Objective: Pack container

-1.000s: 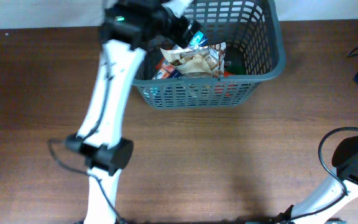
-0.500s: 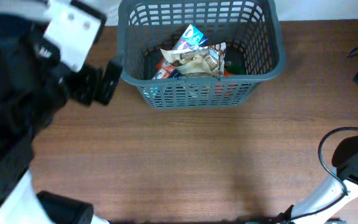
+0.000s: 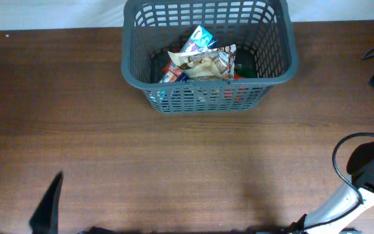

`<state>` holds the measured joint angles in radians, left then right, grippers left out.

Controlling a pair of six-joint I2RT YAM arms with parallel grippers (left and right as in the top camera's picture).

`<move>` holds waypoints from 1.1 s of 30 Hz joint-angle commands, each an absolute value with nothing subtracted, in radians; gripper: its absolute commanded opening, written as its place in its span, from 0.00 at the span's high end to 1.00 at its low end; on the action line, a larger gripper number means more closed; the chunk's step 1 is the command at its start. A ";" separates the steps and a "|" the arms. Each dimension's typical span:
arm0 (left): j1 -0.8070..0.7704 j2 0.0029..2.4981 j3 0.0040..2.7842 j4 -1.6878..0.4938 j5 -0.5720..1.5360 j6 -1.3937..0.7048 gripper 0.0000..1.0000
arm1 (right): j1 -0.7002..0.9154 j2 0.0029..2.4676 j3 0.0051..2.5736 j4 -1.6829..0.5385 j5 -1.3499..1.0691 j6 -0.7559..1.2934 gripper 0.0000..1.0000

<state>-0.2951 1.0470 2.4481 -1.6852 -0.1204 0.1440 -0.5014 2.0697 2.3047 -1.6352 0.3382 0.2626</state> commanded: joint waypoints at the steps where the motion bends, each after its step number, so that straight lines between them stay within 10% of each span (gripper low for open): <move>1: -0.295 0.950 2.199 -1.687 -0.162 0.039 0.01 | -0.505 2.069 2.301 -1.634 0.339 0.275 0.01; 15: -0.295 0.822 1.490 -1.388 -0.039 -0.310 0.01 | -0.505 2.069 2.301 -1.634 0.339 0.275 0.01; 33: -0.295 0.851 1.399 -1.447 0.034 -0.327 0.01 | -0.505 2.069 2.301 -1.634 0.340 0.275 0.01</move>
<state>-0.2951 0.8536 1.4094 -1.4837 0.0574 -0.3153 -0.5014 2.0697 2.3043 -1.6344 0.3378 0.2626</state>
